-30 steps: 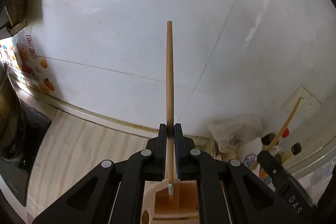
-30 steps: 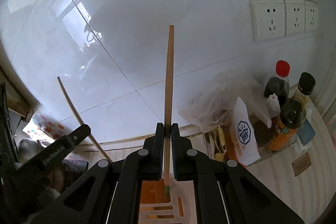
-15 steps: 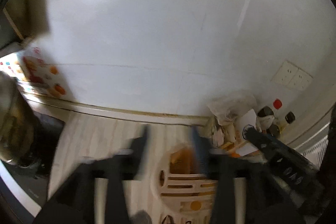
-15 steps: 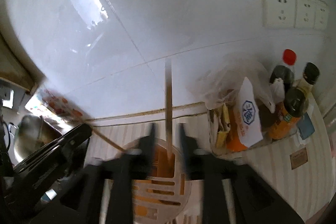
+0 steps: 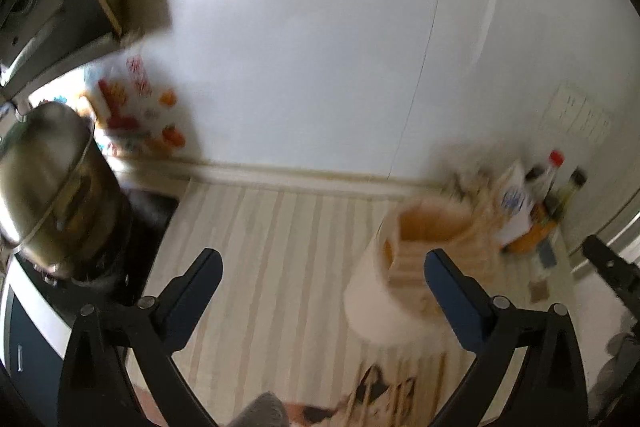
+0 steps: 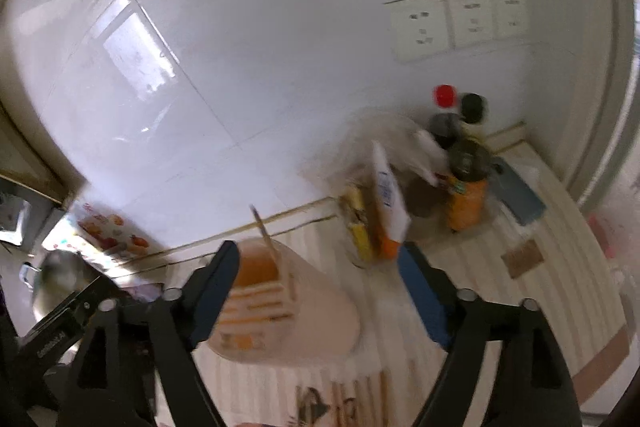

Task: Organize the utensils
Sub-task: 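Open both grippers to drop the chopsticks into the holder, then move both grippers back down to the row of chopsticks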

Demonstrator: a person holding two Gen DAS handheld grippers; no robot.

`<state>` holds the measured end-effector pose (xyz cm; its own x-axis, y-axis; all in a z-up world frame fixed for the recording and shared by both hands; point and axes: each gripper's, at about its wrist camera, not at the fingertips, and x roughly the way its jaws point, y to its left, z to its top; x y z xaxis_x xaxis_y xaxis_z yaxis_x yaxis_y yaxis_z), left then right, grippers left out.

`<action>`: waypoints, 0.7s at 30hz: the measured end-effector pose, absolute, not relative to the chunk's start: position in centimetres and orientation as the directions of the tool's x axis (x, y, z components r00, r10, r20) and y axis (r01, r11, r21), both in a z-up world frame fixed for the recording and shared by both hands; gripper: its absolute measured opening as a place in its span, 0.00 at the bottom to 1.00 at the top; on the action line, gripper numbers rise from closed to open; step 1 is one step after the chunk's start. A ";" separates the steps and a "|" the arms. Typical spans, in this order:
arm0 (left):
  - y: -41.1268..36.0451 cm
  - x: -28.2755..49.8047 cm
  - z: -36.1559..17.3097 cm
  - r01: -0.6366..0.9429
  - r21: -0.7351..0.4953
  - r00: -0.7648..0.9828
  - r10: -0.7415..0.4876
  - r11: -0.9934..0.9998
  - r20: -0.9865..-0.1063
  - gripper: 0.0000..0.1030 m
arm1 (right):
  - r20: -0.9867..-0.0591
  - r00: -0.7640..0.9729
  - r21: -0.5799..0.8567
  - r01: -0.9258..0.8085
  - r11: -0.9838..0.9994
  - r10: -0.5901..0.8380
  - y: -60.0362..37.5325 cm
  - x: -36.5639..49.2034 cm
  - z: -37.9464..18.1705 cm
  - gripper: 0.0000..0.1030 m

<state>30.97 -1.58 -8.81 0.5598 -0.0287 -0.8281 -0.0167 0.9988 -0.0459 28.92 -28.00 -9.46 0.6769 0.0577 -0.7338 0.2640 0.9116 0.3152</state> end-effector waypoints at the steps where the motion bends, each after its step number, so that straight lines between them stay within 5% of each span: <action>1: -1.6 30.2 -10.0 -0.017 -0.033 0.543 -0.018 0.999 -0.840 1.00 | -0.745 0.666 0.299 0.269 0.915 0.048 -28.0 28.2 -10.1 0.83; 9: -2.1 25.5 -20.6 -0.009 0.011 0.330 0.013 1.000 -0.944 1.00 | -0.884 0.463 0.225 0.313 0.923 0.058 -28.4 24.0 -18.3 0.83; 13: -3.0 23.9 -25.5 0.025 0.018 0.225 0.012 1.000 -0.974 0.98 | -0.945 0.317 0.184 0.322 0.929 0.078 -28.3 22.6 -23.8 0.67; 18: -4.6 22.5 -30.1 0.075 -0.011 0.098 -0.018 0.997 -0.995 0.68 | -0.975 0.205 0.149 0.327 0.933 0.084 -27.8 21.5 -28.4 0.53; 21: -5.4 21.9 -31.7 0.090 -0.017 0.062 -0.022 0.996 -0.998 0.63 | -0.984 0.156 0.131 0.323 0.937 0.084 -27.7 21.2 -30.1 0.43</action>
<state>21.90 -5.40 -31.74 0.0623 -0.0223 -0.9978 0.0896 0.9958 -0.0167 21.18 -27.72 -30.10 0.1563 0.0838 -0.9841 0.3235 0.9371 0.1312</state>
